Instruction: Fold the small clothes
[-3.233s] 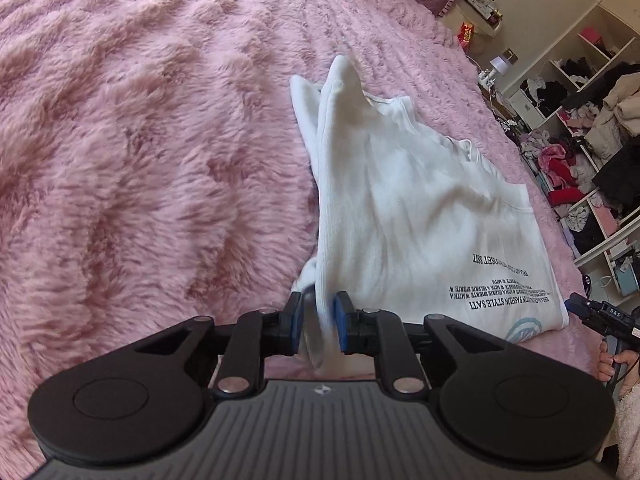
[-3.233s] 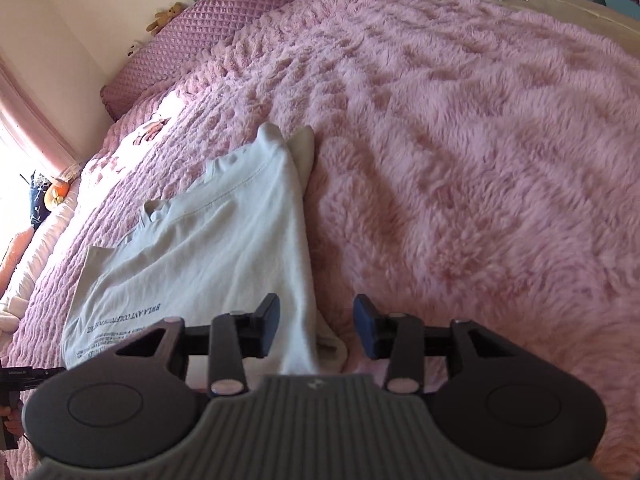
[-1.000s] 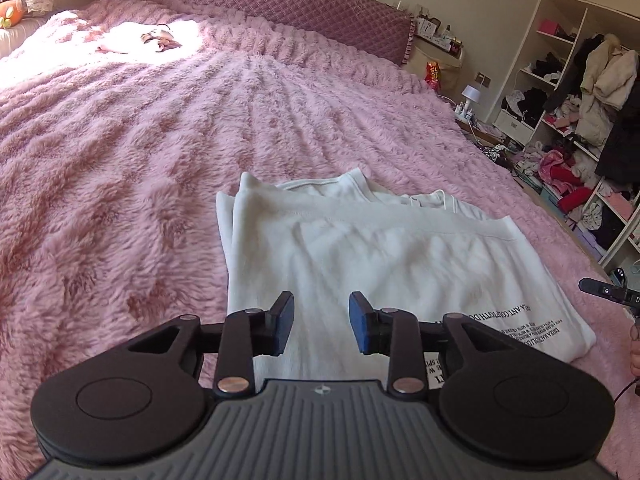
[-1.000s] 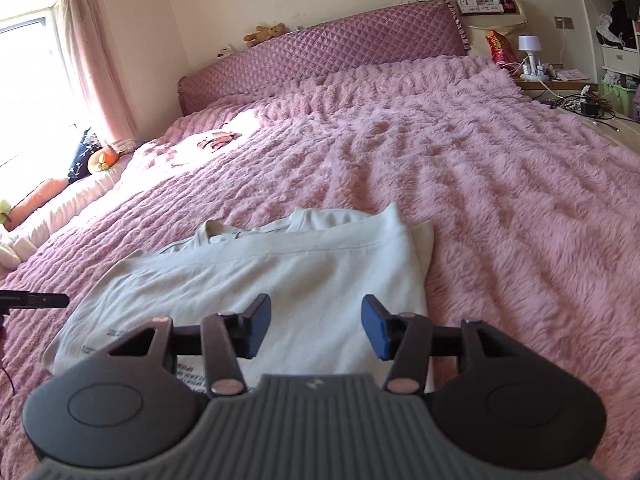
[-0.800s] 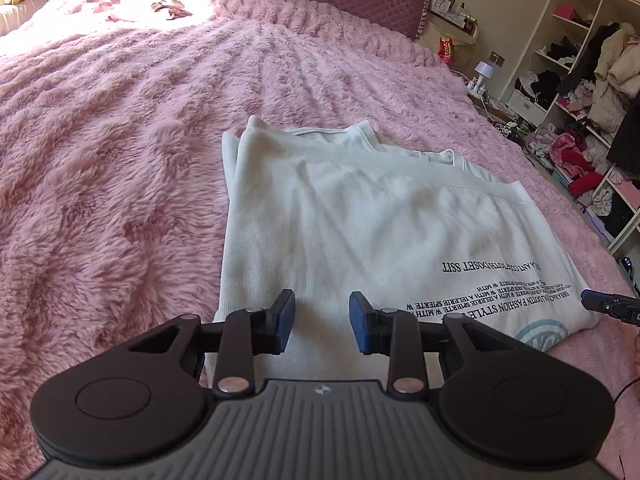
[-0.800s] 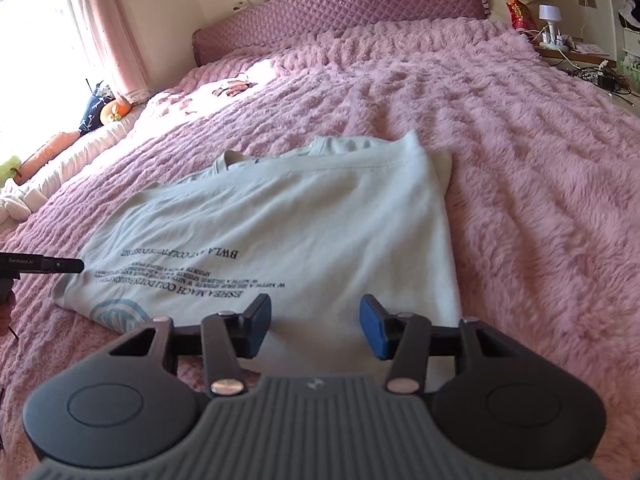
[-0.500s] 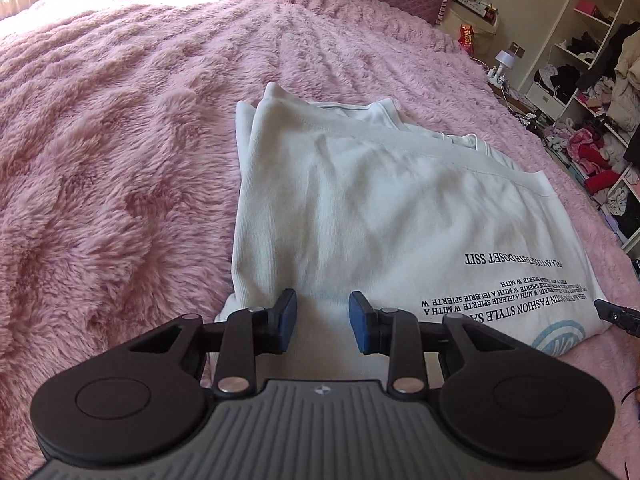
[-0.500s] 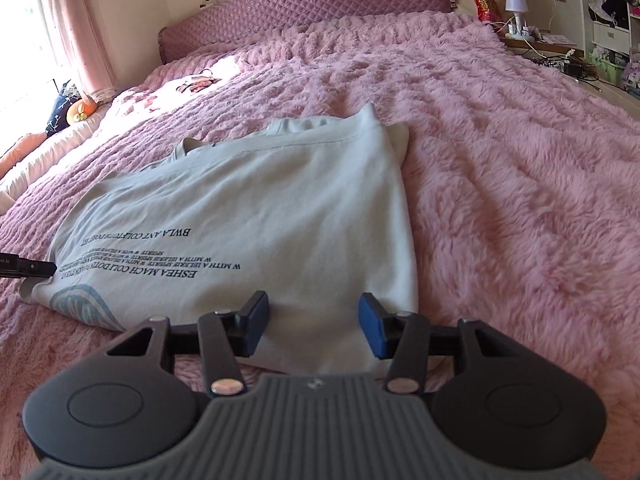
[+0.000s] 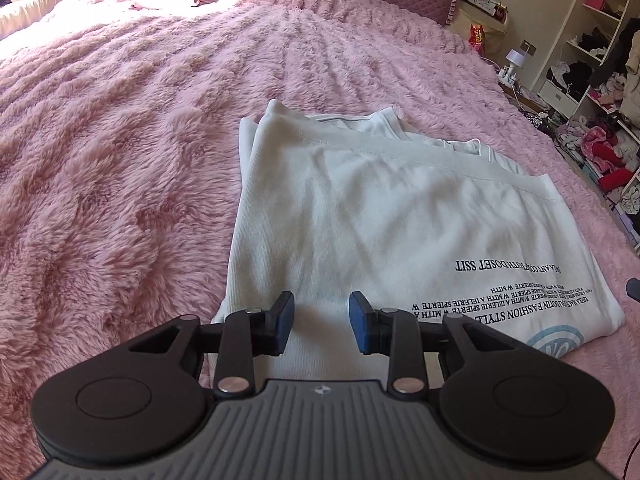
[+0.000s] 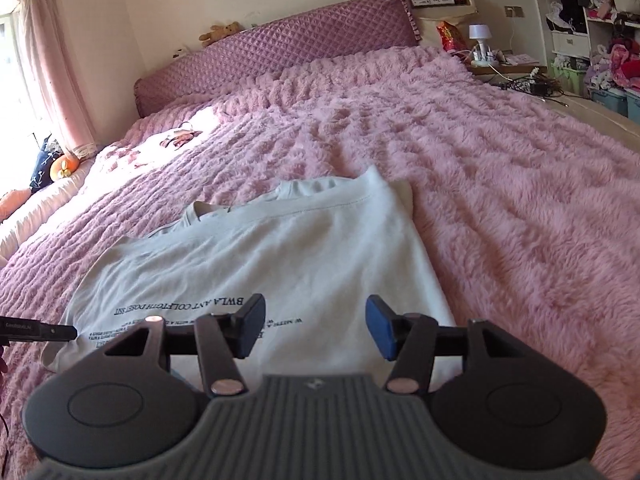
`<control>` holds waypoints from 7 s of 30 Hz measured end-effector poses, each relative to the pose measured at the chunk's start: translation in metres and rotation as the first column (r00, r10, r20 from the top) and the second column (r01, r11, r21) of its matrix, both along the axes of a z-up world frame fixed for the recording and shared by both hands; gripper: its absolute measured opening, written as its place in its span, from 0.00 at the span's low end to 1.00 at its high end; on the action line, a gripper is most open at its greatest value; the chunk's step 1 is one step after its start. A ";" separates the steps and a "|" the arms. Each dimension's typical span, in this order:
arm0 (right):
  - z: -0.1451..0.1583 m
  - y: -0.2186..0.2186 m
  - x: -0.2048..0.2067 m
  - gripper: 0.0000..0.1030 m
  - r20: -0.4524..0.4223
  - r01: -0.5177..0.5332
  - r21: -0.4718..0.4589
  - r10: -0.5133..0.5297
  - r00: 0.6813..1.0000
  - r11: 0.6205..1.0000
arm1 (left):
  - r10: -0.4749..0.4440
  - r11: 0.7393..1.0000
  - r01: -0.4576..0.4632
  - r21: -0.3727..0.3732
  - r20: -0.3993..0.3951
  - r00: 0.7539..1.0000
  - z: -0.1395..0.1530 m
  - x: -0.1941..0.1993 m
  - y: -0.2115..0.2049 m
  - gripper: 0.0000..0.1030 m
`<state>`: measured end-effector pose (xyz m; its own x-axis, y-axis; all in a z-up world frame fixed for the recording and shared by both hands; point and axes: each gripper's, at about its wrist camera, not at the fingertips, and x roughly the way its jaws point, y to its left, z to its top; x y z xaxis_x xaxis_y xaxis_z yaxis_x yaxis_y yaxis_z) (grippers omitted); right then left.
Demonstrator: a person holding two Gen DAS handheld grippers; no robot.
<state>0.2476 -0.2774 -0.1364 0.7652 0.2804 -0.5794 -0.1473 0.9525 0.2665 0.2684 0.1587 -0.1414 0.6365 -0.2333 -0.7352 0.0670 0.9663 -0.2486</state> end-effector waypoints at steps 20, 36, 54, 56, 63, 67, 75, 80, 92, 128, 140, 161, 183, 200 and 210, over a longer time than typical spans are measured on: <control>-0.016 0.184 0.187 0.57 0.060 -0.069 -0.396 0.101 0.993 0.916 | 0.061 0.998 -0.059 -0.033 0.045 0.997 -0.010 0.009 -0.009 0.41; -0.072 0.218 0.253 0.58 -0.035 -0.046 -0.509 0.033 0.999 0.859 | 0.007 0.999 -0.005 -0.035 0.072 0.997 -0.019 0.006 -0.009 0.50; -0.046 0.204 0.087 0.58 -0.062 -0.214 -0.575 0.218 0.974 0.790 | 0.044 0.999 -0.042 -0.033 0.075 0.996 0.011 -0.017 -0.004 0.50; -0.043 0.200 0.070 0.58 -0.089 -0.236 -0.560 0.226 0.970 0.794 | 0.043 0.998 -0.040 -0.038 0.077 0.996 0.015 -0.021 -0.005 0.50; -0.037 0.192 0.016 0.58 -0.094 -0.260 -0.583 0.254 0.963 0.770 | 0.030 0.999 -0.026 -0.041 0.079 0.996 0.021 -0.032 -0.010 0.50; -0.032 0.188 0.001 0.58 -0.116 -0.283 -0.582 0.267 0.957 0.762 | 0.026 0.999 -0.024 -0.034 0.073 0.997 0.020 -0.039 -0.009 0.50; -0.041 0.193 -0.018 0.58 -0.116 -0.294 -0.613 0.284 0.952 0.734 | 0.044 0.999 -0.044 -0.003 0.035 0.998 0.012 -0.047 0.004 0.50; -0.039 0.193 -0.020 0.58 -0.110 -0.294 -0.623 0.291 0.950 0.725 | 0.048 0.999 -0.048 0.017 0.022 0.999 0.009 -0.049 0.009 0.50; 0.001 0.227 -0.063 0.58 0.004 -0.394 -0.581 0.487 0.874 0.712 | 0.030 0.999 -0.030 -0.012 0.007 1.000 0.009 -0.043 0.017 0.50; -0.066 0.405 -0.060 0.58 0.110 -0.435 -0.738 0.729 0.676 0.515 | 0.029 0.781 -0.165 -0.602 -0.230 0.973 -0.063 0.124 0.113 0.62; -0.070 0.401 -0.045 0.51 0.121 -0.439 -0.725 0.727 0.676 0.530 | 0.029 0.743 -0.185 -0.643 -0.245 0.969 -0.072 0.175 0.097 0.62; -0.030 0.376 -0.030 0.06 0.131 -0.479 -0.553 0.639 0.758 0.682 | 0.079 0.743 -0.164 -0.649 -0.159 0.984 -0.033 0.169 0.087 0.13; 0.036 0.244 -0.034 0.04 0.300 -0.234 -0.386 0.361 0.883 0.892 | 0.007 0.826 -0.035 -0.563 -0.052 0.999 0.047 0.183 -0.044 0.13; 0.020 0.062 -0.031 0.04 0.250 0.092 -0.215 -0.037 0.968 0.972 | -0.128 0.823 0.102 -0.558 -0.008 0.992 0.038 0.175 -0.216 0.13; -0.016 -0.004 -0.042 0.04 0.159 0.189 -0.123 -0.169 0.973 0.974 | -0.176 0.875 0.131 -0.467 -0.053 0.983 0.014 0.171 -0.290 0.13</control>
<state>0.2054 -0.2818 -0.1521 0.8754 0.0577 -0.4799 0.0008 0.9927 0.1208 0.4397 -0.1312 -0.1275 0.5007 -0.6481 -0.5738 0.1607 0.7210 -0.6741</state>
